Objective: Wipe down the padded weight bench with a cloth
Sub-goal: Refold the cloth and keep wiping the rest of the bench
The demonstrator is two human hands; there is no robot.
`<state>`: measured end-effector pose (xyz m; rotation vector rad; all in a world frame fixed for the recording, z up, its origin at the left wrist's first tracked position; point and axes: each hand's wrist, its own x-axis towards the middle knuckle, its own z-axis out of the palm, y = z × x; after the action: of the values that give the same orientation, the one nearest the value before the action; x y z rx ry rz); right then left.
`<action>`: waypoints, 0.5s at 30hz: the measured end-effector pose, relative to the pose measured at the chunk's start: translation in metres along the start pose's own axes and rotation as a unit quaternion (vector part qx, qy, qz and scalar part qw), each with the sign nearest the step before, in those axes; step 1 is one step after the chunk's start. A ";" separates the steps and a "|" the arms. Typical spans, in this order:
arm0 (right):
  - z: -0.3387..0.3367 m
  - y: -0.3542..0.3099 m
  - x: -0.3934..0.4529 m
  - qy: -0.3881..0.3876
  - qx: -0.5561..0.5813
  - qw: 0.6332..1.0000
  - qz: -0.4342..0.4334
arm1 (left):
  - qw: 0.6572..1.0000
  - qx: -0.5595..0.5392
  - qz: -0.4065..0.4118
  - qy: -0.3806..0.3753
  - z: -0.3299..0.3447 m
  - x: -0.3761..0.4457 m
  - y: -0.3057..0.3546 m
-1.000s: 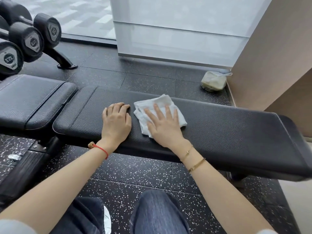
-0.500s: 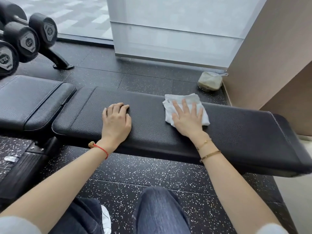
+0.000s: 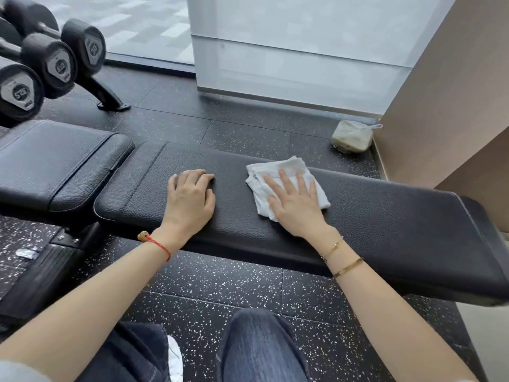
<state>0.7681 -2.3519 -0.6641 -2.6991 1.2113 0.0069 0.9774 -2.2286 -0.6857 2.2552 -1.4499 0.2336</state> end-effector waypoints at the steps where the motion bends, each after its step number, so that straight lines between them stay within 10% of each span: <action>1: -0.002 -0.001 0.010 -0.003 0.001 1.000 0.010 | 1.000 0.006 -0.002 0.004 -0.002 0.001 -0.005; 15: 0.014 -0.110 0.069 -0.008 -0.002 0.996 -0.091 | 0.997 0.023 -0.073 0.005 -0.019 0.000 -0.048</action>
<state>0.8971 -2.3291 -0.6652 -2.7974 0.9576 0.0057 1.0223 -2.2031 -0.6818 2.3809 -1.2801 0.2351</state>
